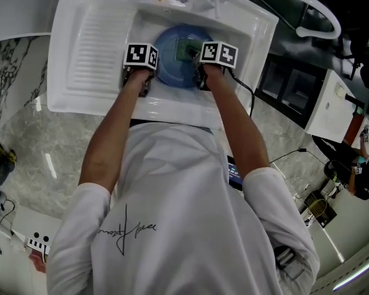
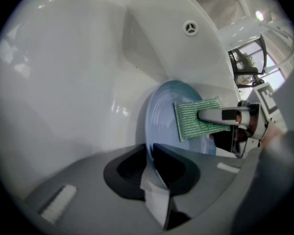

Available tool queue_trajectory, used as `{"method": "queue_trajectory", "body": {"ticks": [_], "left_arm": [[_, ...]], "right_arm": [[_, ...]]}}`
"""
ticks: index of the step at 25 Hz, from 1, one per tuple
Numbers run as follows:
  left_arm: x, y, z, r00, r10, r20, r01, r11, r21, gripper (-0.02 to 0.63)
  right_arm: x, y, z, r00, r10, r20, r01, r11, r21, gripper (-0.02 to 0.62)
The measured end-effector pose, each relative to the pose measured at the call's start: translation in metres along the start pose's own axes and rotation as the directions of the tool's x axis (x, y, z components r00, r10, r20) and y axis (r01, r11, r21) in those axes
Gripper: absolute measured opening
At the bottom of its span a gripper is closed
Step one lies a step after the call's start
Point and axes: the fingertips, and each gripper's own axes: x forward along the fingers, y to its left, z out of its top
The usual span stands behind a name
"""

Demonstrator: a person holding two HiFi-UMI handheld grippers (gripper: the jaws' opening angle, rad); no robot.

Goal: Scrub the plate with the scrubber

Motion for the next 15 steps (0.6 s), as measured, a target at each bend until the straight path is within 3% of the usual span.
{"method": "queue_trajectory", "body": {"ticks": [15], "left_arm": [[-0.001, 0.000, -0.002, 1.000, 0.002, -0.001, -0.002, 1.000, -0.003, 0.084]], "right_arm": [[-0.024, -0.030, 0.008, 0.996, -0.089, -0.003, 0.089, 0.994, -0.068, 0.074]]}}
